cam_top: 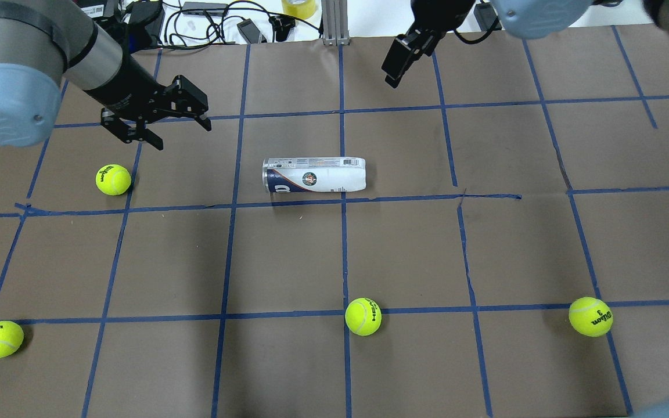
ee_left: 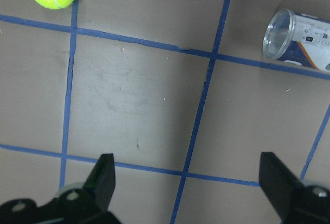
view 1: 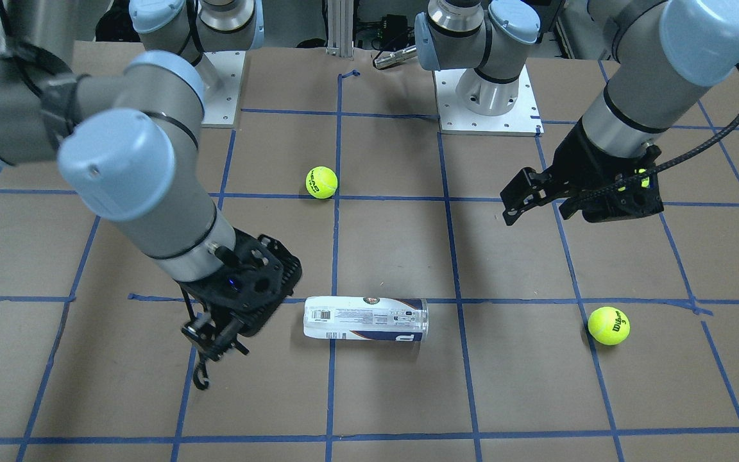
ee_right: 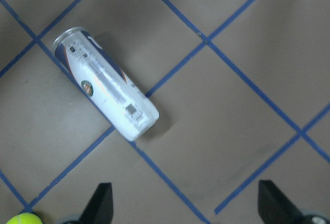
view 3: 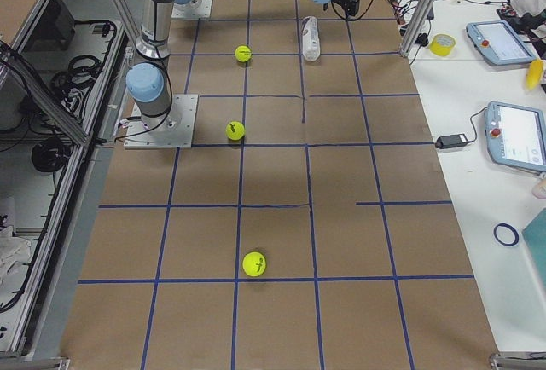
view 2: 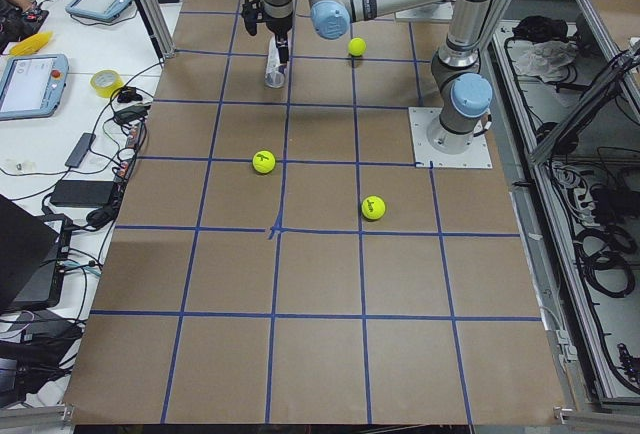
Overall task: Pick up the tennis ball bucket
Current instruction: 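Reach the left gripper to the open end of the lying can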
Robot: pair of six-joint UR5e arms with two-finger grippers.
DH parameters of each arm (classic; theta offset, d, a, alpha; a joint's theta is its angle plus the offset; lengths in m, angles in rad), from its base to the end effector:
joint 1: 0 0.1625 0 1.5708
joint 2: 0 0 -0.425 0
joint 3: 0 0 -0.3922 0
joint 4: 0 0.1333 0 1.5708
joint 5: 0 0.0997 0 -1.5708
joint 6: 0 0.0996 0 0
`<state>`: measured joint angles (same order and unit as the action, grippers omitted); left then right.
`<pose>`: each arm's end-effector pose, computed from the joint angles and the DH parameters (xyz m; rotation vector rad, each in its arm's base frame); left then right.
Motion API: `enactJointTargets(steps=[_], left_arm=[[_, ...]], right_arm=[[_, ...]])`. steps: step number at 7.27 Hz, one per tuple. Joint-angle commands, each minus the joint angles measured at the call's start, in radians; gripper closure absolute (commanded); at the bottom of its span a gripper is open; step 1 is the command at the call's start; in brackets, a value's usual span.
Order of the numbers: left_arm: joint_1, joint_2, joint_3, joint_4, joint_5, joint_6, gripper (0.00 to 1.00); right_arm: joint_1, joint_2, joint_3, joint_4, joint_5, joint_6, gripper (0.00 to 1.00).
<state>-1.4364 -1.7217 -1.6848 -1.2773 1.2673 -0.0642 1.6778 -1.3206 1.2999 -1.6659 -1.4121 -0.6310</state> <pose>-0.0886 -0.5617 0.3878 0.2753 -2.8254 0.0558 0.2131 -0.5883 0.4962 -1.0985 2.8021 -0.2305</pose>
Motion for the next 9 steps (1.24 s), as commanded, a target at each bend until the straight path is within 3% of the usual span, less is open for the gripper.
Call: enactJointTargets(steps=[1, 2, 4, 6, 8, 9], left_arm=[[-0.001, -0.108, -0.056, 0.166, -0.174, 0.01, 0.0], [-0.002, -0.166, -0.068, 0.252, -0.218, 0.009, 0.0], [-0.012, -0.27, -0.092, 0.369, -0.32, 0.009, 0.0], [-0.083, -0.344, -0.092, 0.432, -0.324, -0.006, 0.0], [-0.105, -0.355, -0.101, 0.432, -0.322, -0.006, 0.0], [-0.105, -0.352, -0.102, 0.431, -0.322, -0.008, 0.2]], right_arm=[[-0.012, -0.141, 0.001, 0.164, -0.129, 0.138, 0.0], [-0.015, -0.173, 0.001, 0.169, -0.158, 0.169, 0.0], [-0.02, -0.183, 0.002, 0.173, -0.162, 0.409, 0.0], [-0.083, -0.177, 0.015, 0.16, -0.157, 0.409, 0.0], [-0.16, -0.175, 0.032, 0.152, -0.148, 0.393, 0.0], [-0.165, -0.187, 0.035, 0.166, -0.148, 0.407, 0.0]])
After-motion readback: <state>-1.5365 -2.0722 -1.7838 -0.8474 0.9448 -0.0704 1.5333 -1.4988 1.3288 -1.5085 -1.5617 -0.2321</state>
